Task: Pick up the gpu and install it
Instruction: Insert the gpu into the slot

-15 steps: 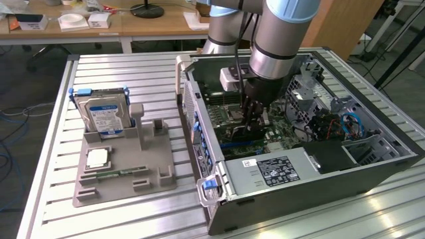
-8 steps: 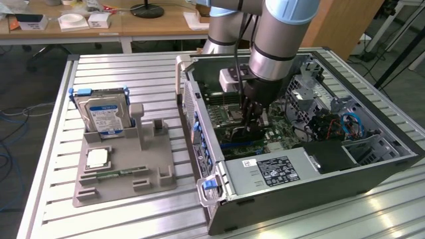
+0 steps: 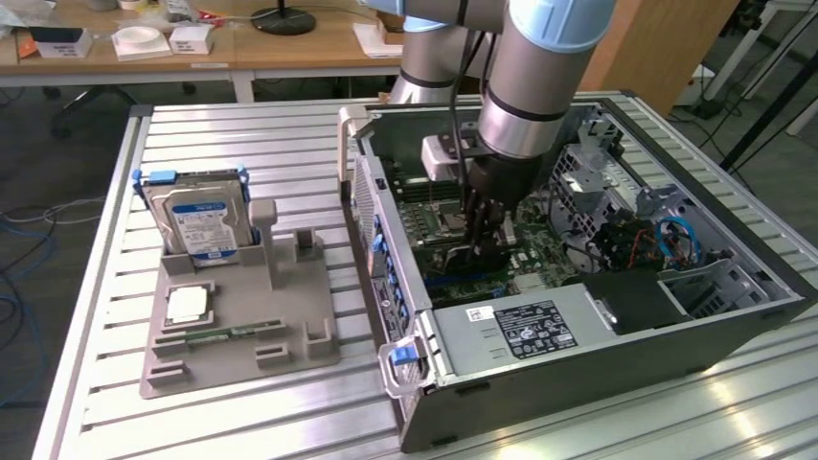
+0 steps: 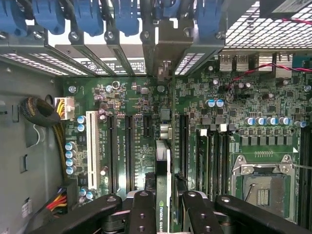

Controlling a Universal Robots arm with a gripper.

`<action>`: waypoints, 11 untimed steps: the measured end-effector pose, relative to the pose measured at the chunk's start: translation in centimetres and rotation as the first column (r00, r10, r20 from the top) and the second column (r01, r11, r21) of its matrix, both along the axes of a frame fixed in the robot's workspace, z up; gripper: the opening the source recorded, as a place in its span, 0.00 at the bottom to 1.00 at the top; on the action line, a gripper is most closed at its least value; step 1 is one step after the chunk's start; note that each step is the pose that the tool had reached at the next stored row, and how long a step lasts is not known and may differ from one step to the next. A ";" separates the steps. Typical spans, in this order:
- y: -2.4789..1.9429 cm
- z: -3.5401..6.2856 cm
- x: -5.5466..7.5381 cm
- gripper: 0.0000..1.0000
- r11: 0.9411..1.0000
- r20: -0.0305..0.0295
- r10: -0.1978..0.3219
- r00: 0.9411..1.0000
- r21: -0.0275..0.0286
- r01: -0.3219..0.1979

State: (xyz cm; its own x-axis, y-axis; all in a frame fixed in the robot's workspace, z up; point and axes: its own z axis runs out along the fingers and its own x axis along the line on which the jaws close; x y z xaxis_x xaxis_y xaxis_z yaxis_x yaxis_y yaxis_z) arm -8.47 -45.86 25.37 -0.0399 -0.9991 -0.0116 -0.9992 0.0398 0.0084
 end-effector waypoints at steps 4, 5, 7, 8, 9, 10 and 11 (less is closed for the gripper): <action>-0.02 -0.16 0.0 0.26 1.000 0.000 0.000 1.000 -0.001 0.000; -0.02 -0.21 0.0 0.26 1.000 0.000 0.000 1.000 -0.001 0.000; -0.02 -0.31 -0.1 0.26 1.000 0.000 0.000 1.000 -0.001 0.000; -0.02 -0.36 -0.1 0.26 1.000 0.000 0.000 1.000 0.000 0.000; -0.02 -0.37 -0.1 0.26 1.000 0.000 0.000 1.000 -0.001 0.000; -0.02 -0.38 -0.1 0.26 1.000 0.000 0.000 1.000 -0.001 0.000; -0.02 -0.38 -0.1 0.26 1.000 0.000 0.000 1.000 -0.001 0.000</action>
State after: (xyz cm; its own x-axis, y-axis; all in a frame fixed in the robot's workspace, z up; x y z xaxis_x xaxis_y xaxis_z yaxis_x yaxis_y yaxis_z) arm -8.53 -45.88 24.99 -0.0399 -0.9991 -0.0111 -0.9992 0.0398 0.0087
